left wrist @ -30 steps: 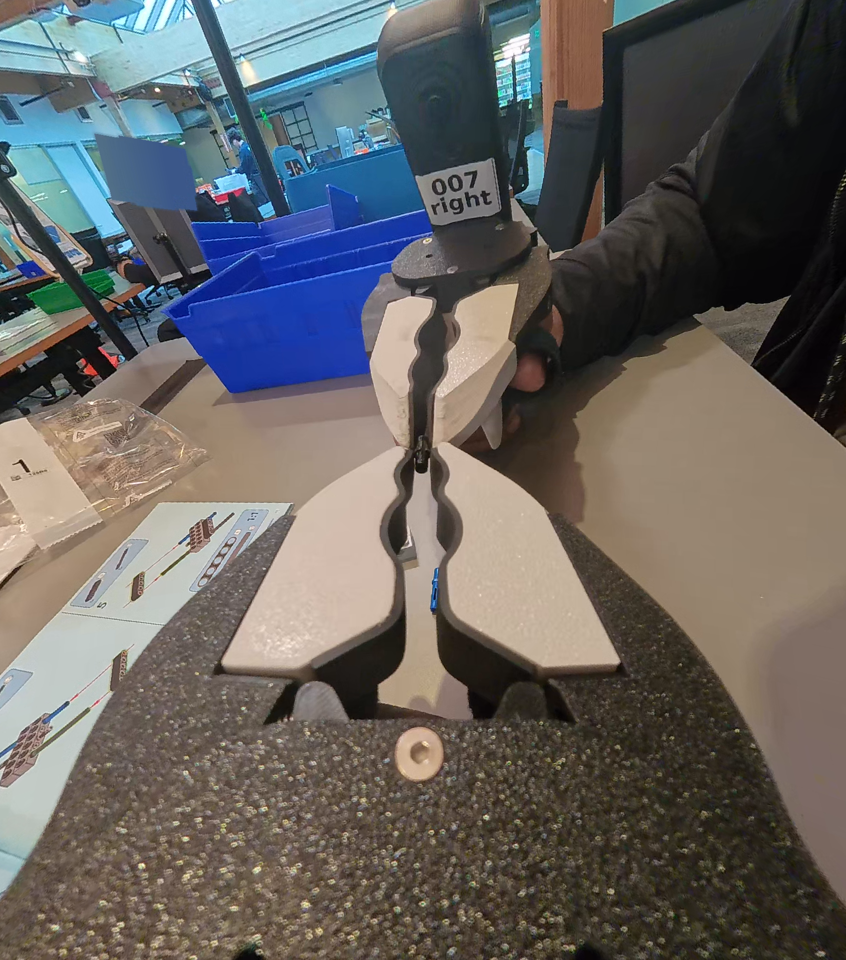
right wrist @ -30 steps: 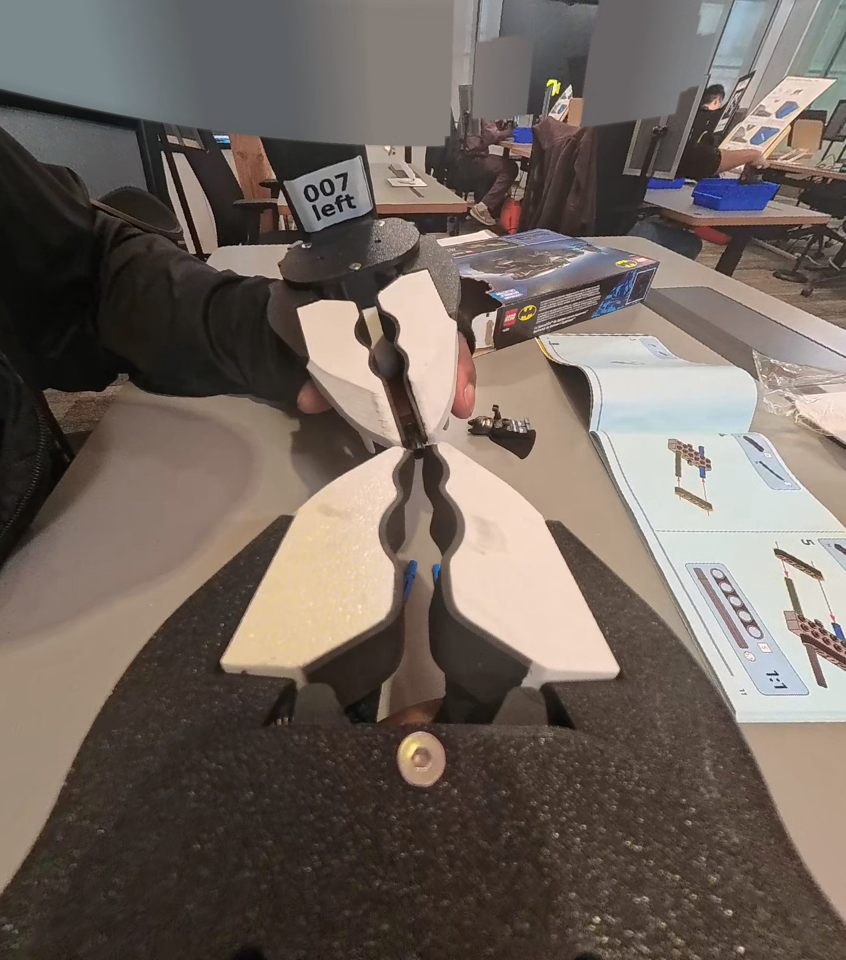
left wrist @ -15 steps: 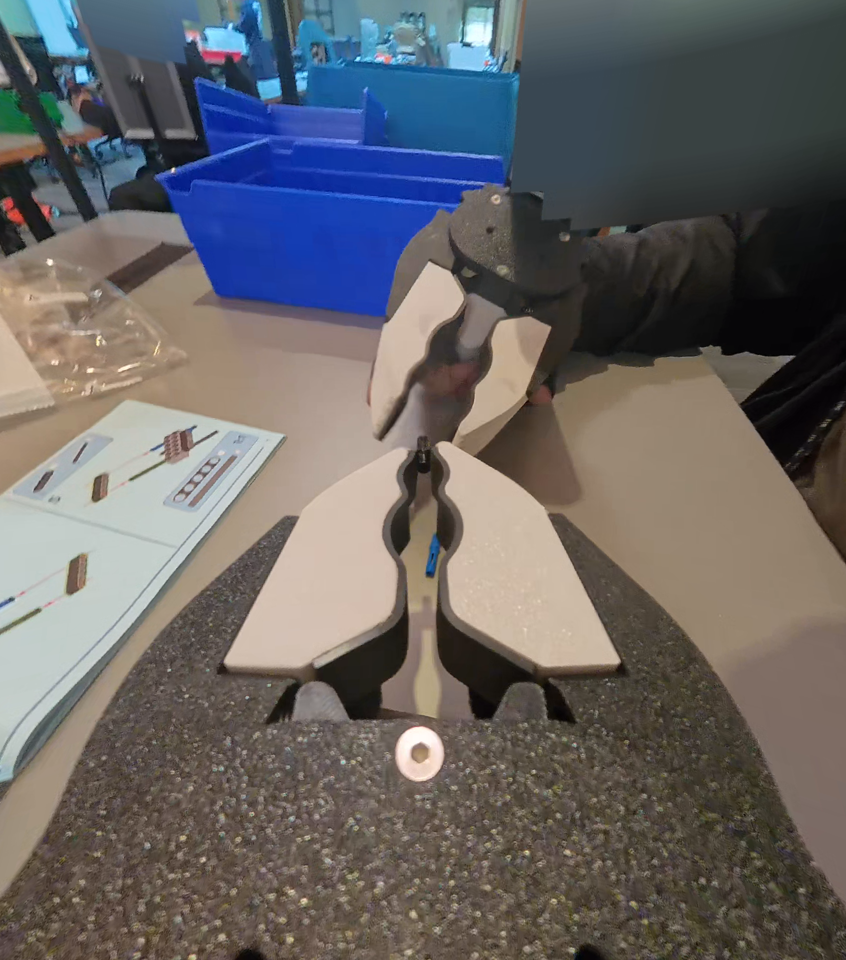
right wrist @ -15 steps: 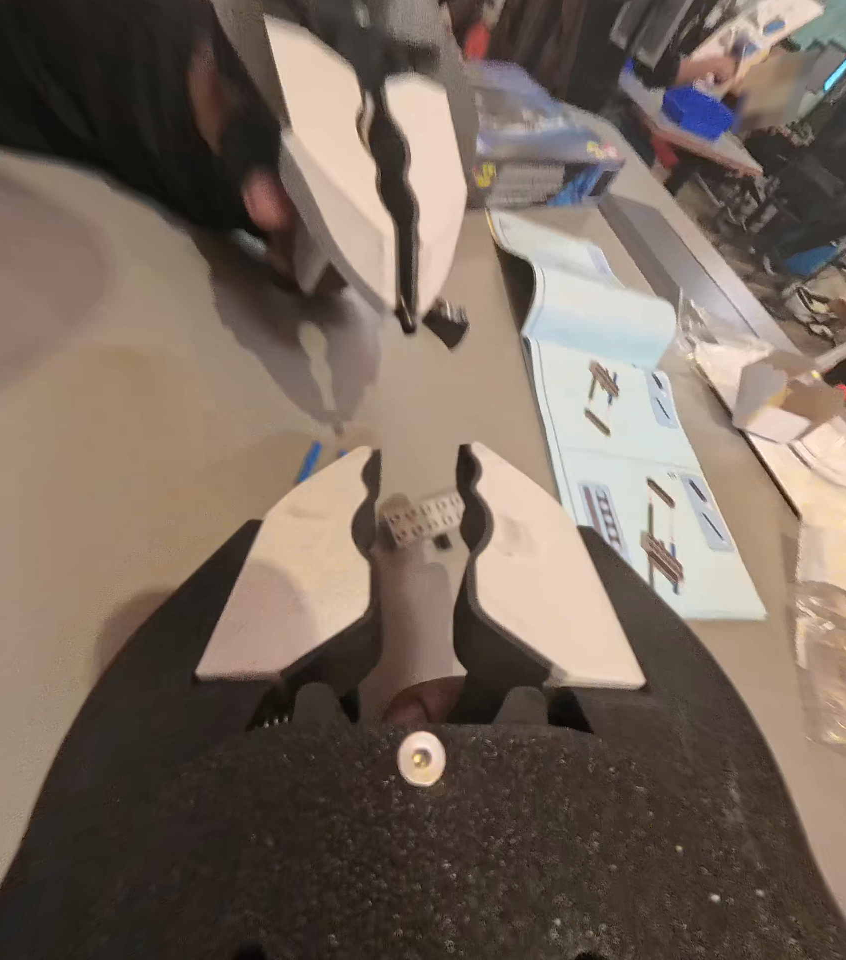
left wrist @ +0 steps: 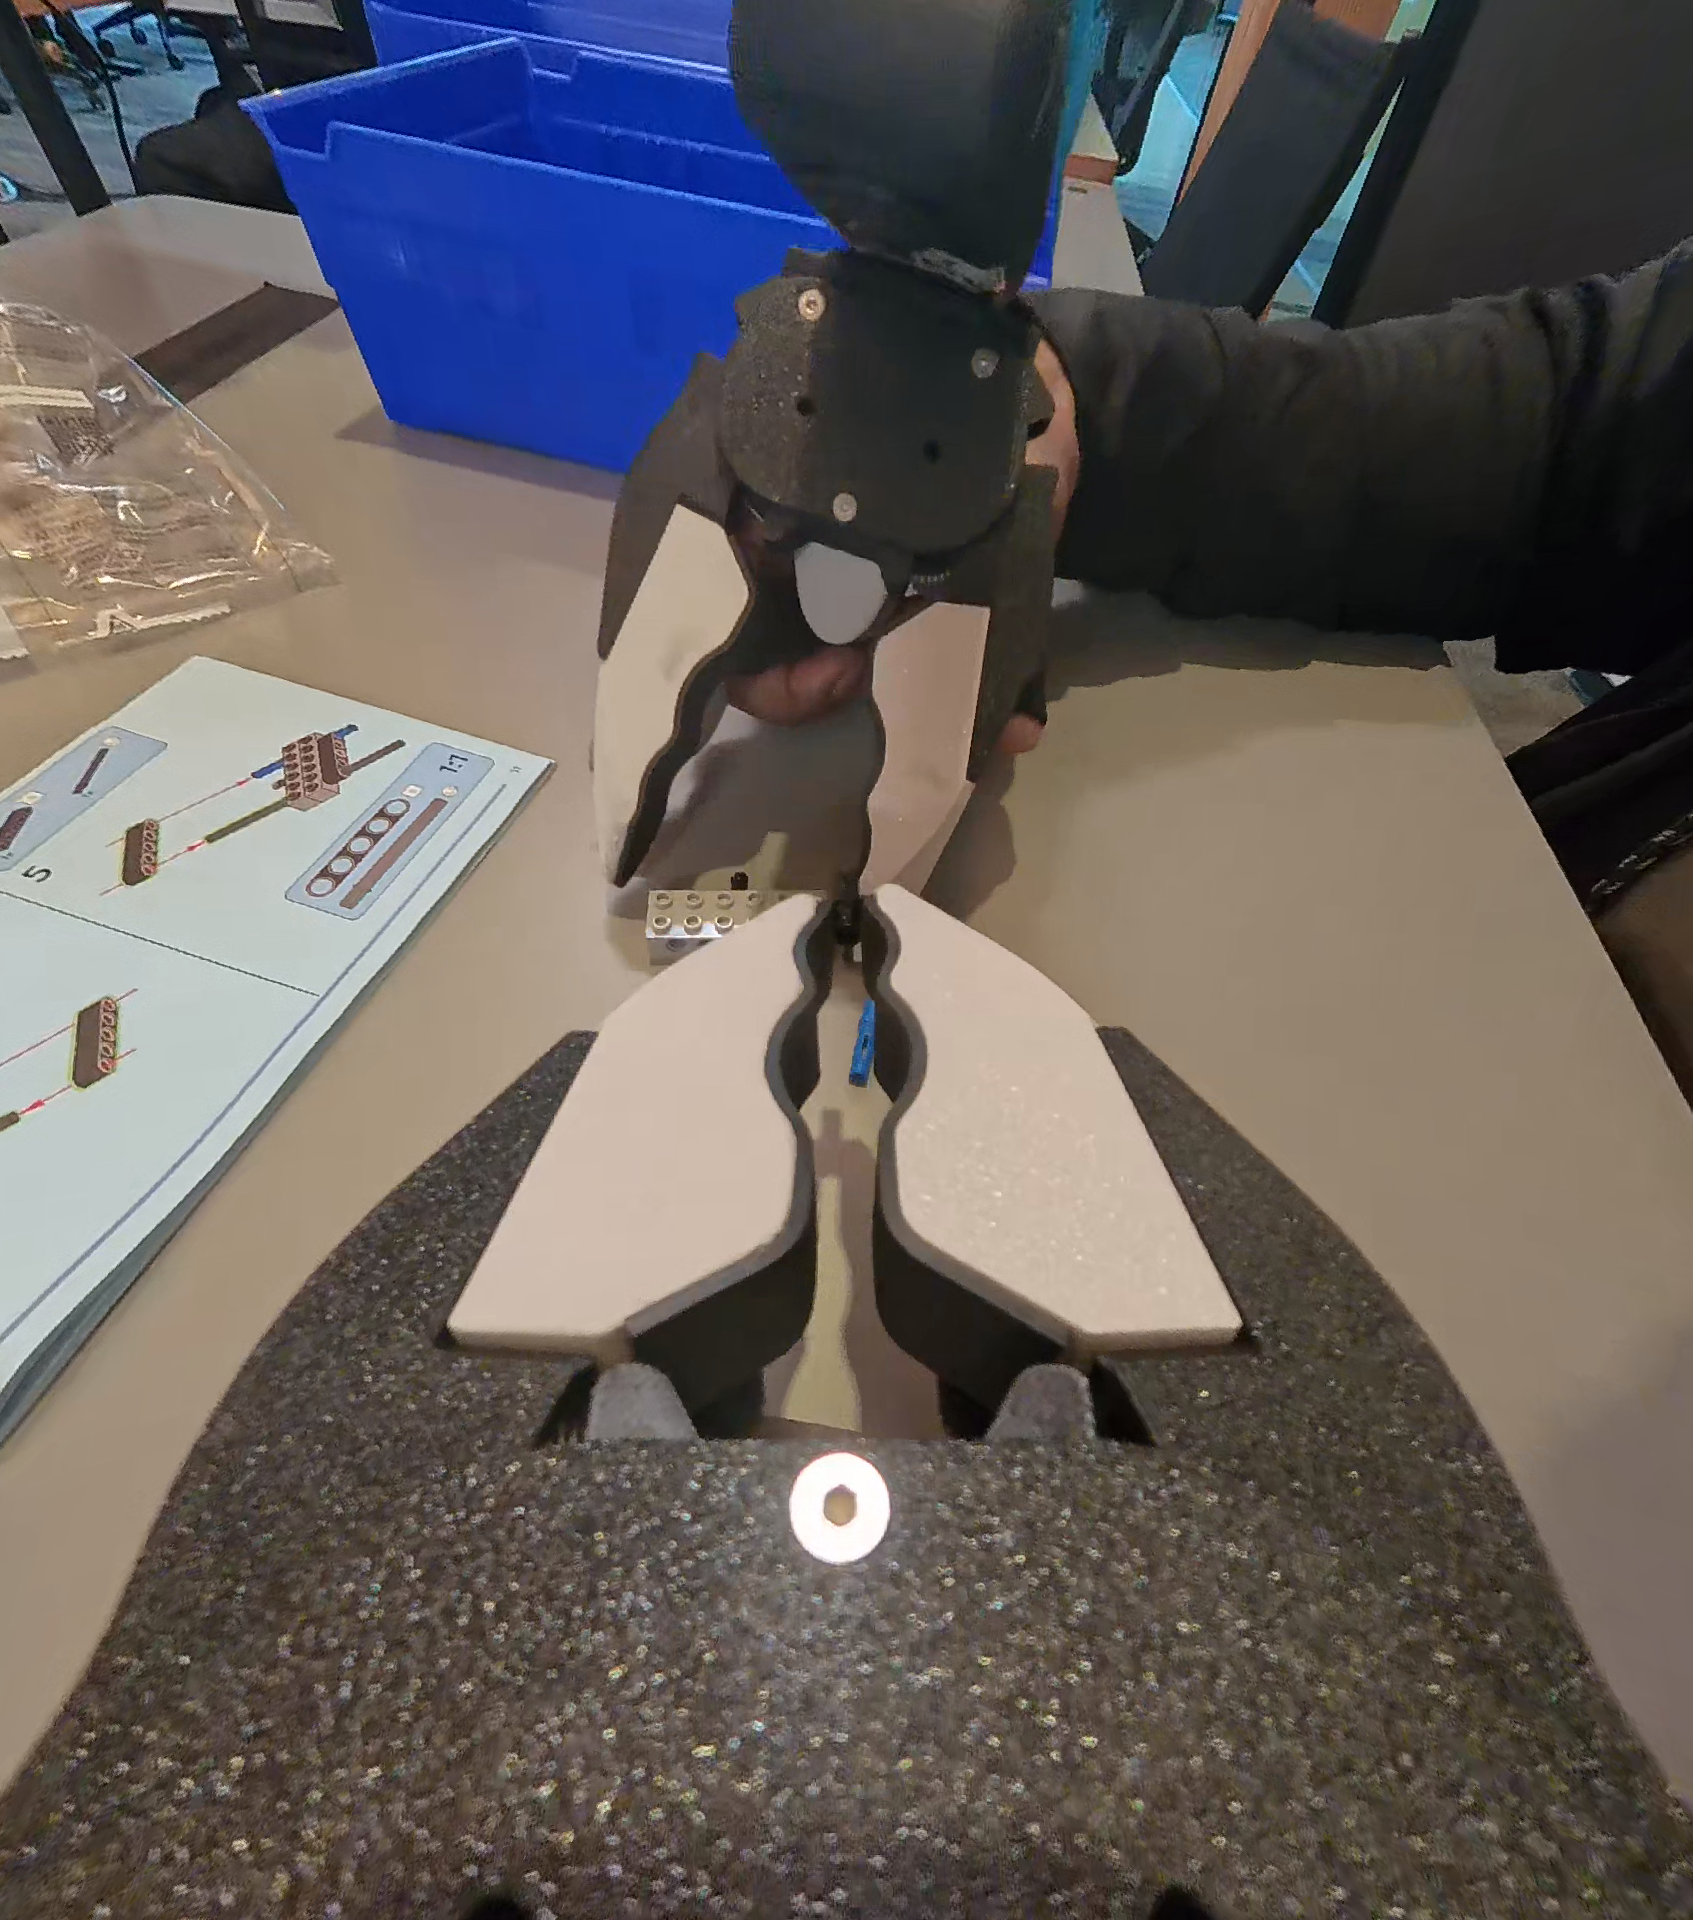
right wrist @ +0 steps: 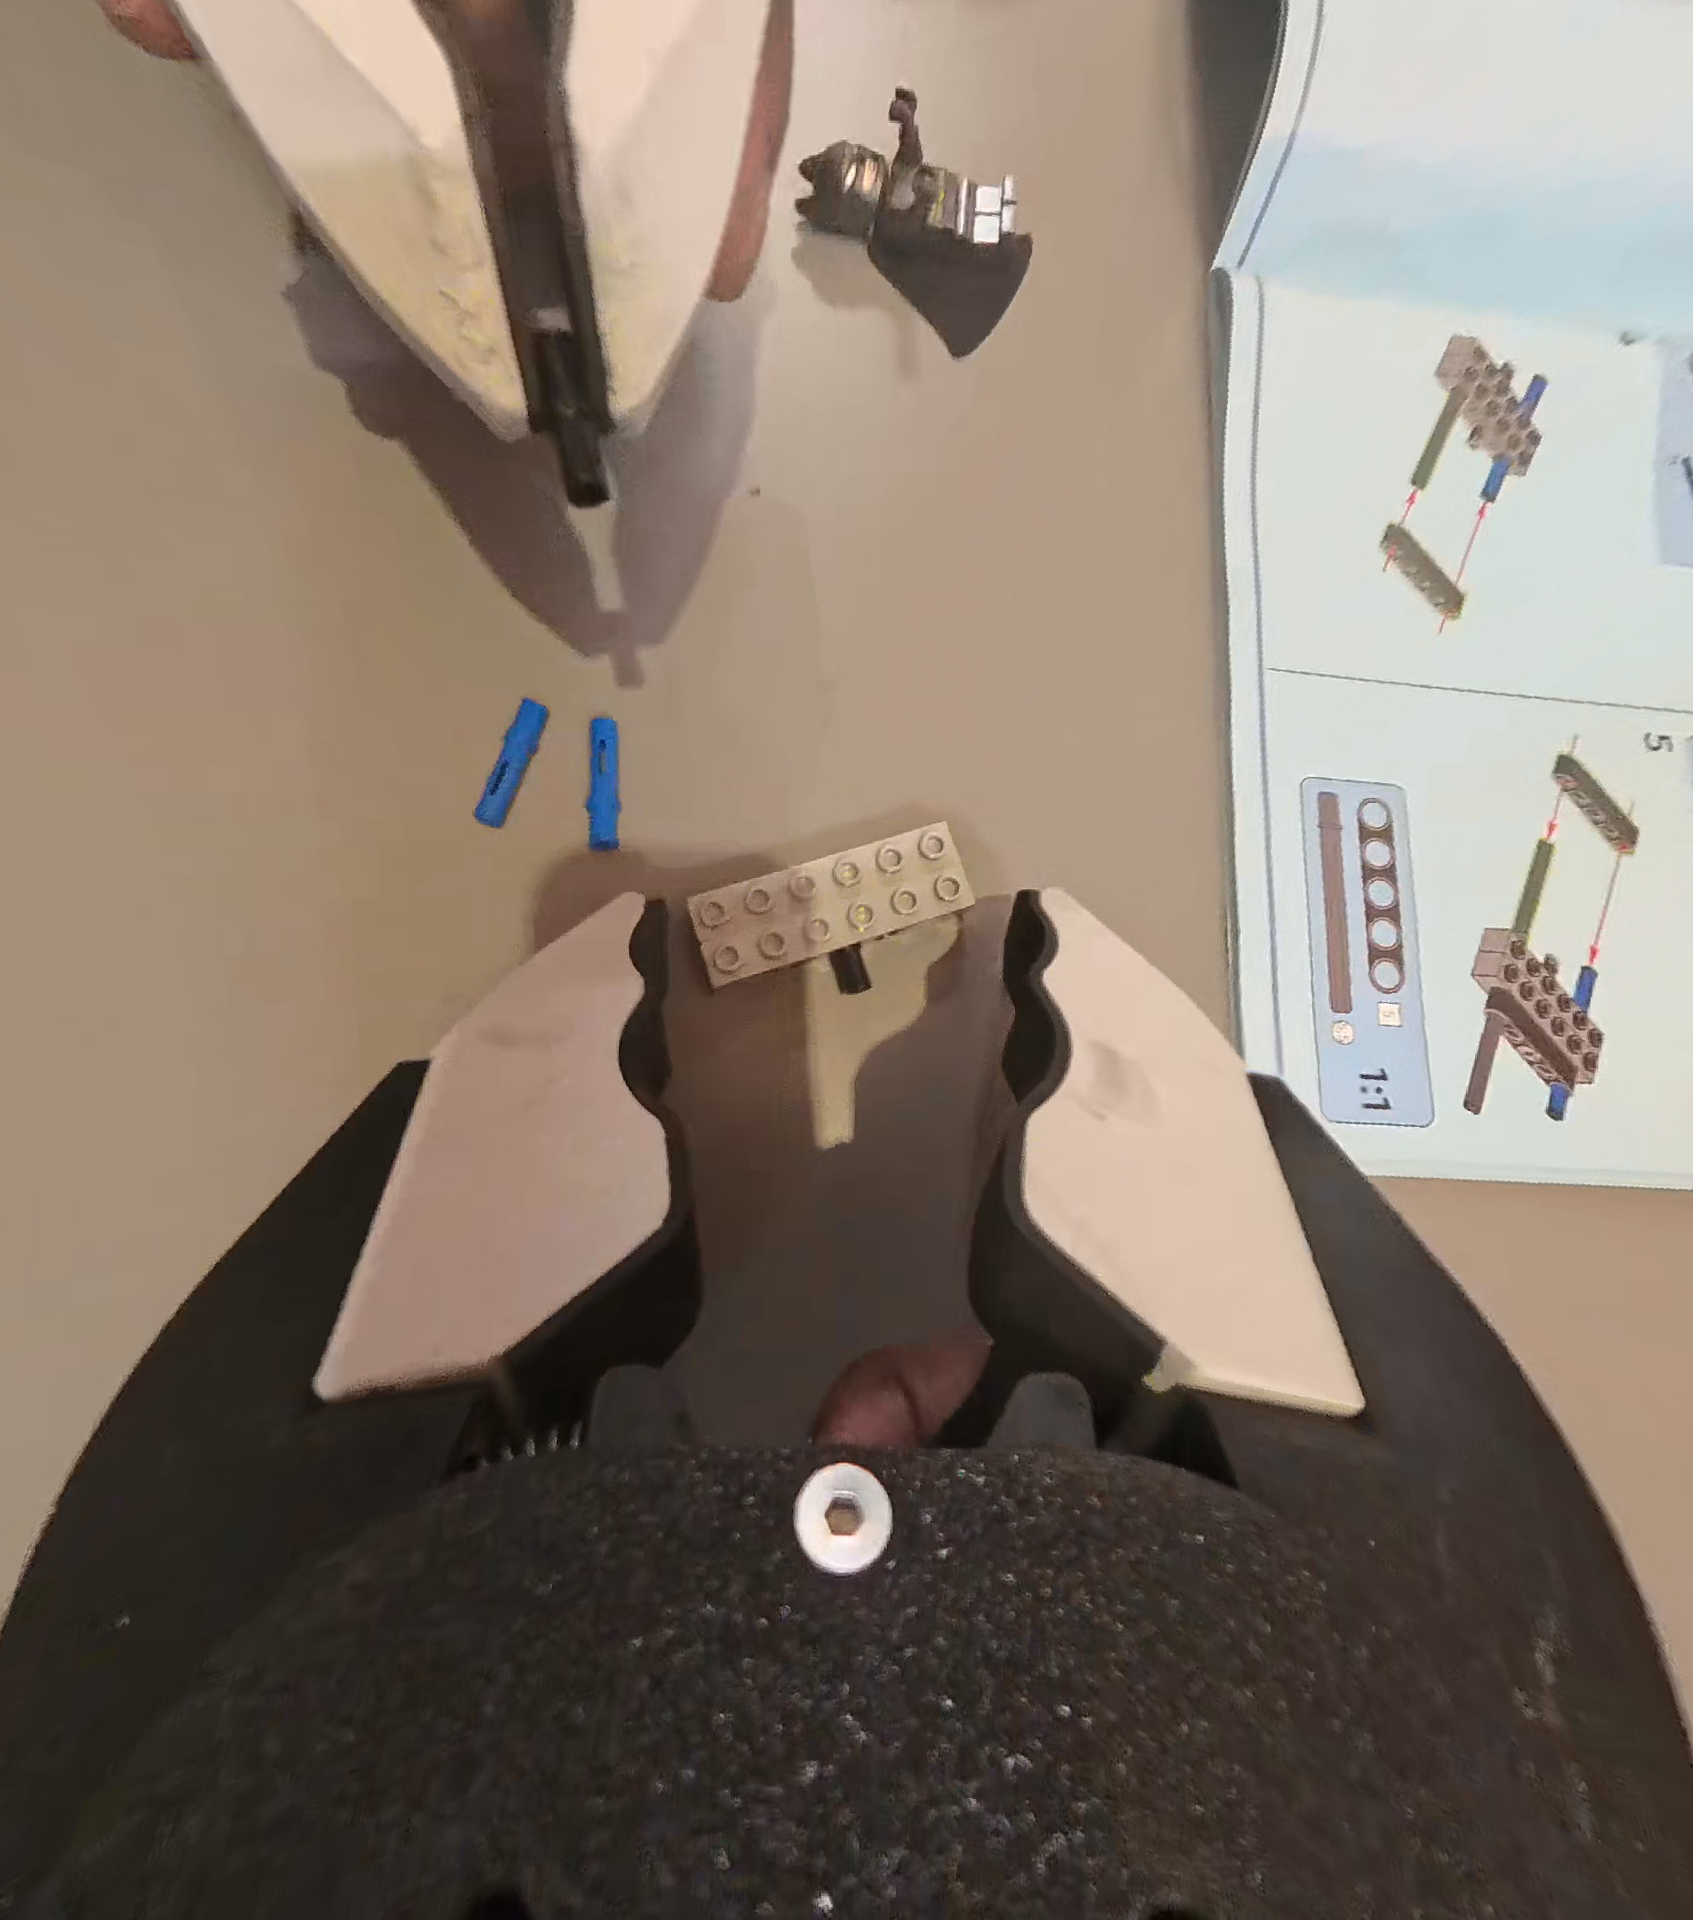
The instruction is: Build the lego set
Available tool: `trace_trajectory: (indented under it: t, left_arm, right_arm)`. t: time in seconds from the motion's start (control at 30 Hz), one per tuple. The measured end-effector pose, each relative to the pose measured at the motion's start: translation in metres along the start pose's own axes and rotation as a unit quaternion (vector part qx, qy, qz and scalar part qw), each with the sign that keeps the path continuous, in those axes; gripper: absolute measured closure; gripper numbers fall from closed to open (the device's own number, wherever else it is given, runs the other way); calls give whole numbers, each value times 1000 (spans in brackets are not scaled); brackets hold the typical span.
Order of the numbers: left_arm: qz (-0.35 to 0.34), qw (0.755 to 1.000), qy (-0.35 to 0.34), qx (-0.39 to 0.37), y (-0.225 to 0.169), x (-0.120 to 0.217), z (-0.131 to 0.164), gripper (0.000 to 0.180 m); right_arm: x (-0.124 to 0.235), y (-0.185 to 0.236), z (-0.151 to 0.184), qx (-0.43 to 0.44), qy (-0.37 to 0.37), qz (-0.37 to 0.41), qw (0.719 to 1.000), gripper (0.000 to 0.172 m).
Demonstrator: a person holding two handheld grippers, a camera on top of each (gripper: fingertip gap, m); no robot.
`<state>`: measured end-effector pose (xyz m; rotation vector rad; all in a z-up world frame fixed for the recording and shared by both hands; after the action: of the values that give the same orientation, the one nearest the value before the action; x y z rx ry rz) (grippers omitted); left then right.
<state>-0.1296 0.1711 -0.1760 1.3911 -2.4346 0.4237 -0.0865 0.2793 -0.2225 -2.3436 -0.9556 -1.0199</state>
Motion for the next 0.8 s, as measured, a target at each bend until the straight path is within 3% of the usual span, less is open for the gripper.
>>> trace_trajectory:
  t: [0.23,0.4,0.57,0.67,0.8]
  left_arm:
    - [-13,998,39,40,6,-3,8,176]
    - [-20,996,60,55,9,-4,13,176]
    - [-20,996,70,54,8,-5,14,176]
    - [-18,996,72,56,8,-5,15,175]
    - [-14,995,75,58,8,-6,15,175]
  right_arm:
    - [-1,2,-1,-1,2,-18,1000,113]
    - [0,2,0,-2,-2,14,1000,120]
    - [0,8,0,-84,14,43,995,120]
    - [0,17,0,-102,19,48,994,119]
    - [2,20,1,-64,13,40,997,105]
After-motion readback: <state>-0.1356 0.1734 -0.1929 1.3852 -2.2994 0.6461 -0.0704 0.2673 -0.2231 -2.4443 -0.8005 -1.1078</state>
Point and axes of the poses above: each gripper's, where its closed fingertips meet, x back along the fingers, z out of its underside, y = z × x across the jaws, the point moved 5 cm from there along x, back along the fingers, and after that the axes turned 3 degrees about y, right-handed, at the moved point
